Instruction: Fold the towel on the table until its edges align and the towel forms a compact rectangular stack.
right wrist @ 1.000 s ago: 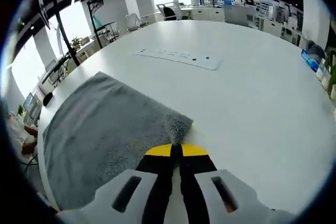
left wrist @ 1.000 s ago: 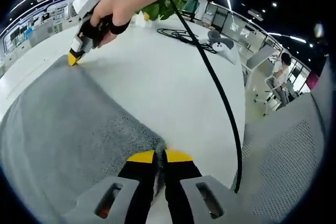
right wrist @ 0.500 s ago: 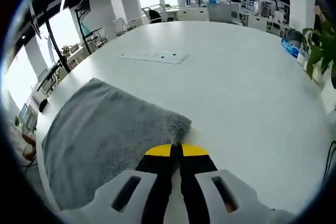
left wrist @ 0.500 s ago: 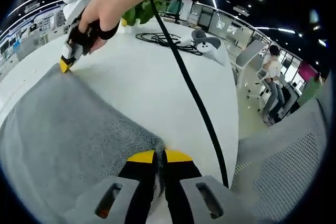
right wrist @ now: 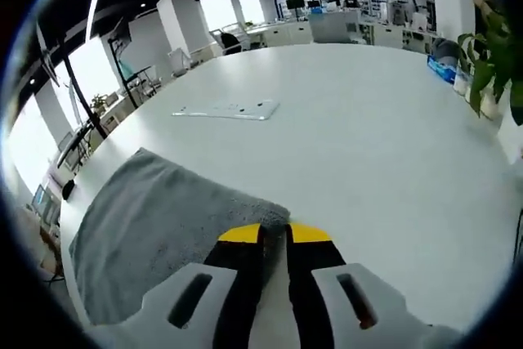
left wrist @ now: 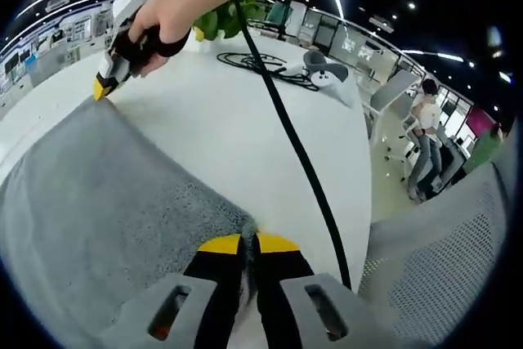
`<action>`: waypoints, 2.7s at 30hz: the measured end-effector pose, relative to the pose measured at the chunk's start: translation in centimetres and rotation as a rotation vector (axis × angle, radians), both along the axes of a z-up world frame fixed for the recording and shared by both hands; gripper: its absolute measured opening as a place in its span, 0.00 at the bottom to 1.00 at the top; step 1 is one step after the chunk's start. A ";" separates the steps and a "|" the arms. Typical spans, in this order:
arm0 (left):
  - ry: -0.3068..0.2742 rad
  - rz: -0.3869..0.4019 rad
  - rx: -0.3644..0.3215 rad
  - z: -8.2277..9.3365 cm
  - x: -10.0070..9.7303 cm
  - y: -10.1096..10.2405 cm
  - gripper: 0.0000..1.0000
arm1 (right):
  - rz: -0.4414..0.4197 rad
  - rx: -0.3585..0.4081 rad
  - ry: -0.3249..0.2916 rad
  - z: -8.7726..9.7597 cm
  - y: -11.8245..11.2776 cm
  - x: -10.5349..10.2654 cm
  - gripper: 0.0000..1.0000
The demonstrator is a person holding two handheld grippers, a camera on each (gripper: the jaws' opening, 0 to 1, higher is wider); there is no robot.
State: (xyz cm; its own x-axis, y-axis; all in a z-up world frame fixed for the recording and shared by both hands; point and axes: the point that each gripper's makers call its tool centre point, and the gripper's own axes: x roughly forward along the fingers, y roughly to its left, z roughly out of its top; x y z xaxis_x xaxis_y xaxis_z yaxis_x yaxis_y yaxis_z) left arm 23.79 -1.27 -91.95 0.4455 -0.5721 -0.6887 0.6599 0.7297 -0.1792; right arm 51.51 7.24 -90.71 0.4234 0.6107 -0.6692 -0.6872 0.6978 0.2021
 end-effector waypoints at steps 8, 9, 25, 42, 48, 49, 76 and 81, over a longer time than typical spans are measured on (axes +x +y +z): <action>-0.020 -0.024 -0.008 0.0 0.0 0.0 0.05 | -0.008 0.002 0.025 -0.9 -0.1 -0.2 0.02; -0.024 -0.018 -0.012 0.1 0.0 0.0 0.05 | -0.007 0.005 0.025 -0.8 -0.1 -0.2 0.01; -0.090 0.056 -0.071 3.0 -0.3 1.0 0.04 | -0.014 0.041 -0.017 2.1 0.5 -0.3 0.00; -0.204 0.094 -0.063 7.7 -0.9 3.4 0.04 | -0.042 0.164 -0.031 7.9 3.7 -0.9 0.00; -0.225 0.124 -0.081 9.0 -1.1 4.2 0.04 | -0.011 0.172 -0.061 9.5 5.2 -1.5 0.00; -0.229 0.126 -0.080 9.2 -1.2 4.4 0.04 | -0.010 0.174 -0.063 9.7 5.4 -1.5 0.00; -0.312 0.301 -0.162 14.1 -3.3 11.1 0.04 | 0.033 0.260 -0.100 14.8 11.7 -3.7 0.00; -0.311 0.329 -0.159 14.2 -3.8 12.8 0.04 | 0.042 0.272 -0.101 15.4 13.2 -4.1 0.00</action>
State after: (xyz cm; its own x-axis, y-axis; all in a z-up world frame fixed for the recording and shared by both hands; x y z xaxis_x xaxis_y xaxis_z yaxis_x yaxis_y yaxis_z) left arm 20.03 11.52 -77.71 0.7915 -0.4536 -0.4097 0.4385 0.8883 -0.1364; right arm 47.37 20.41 -75.27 0.4500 0.7802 -0.4345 -0.7405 0.5979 0.3069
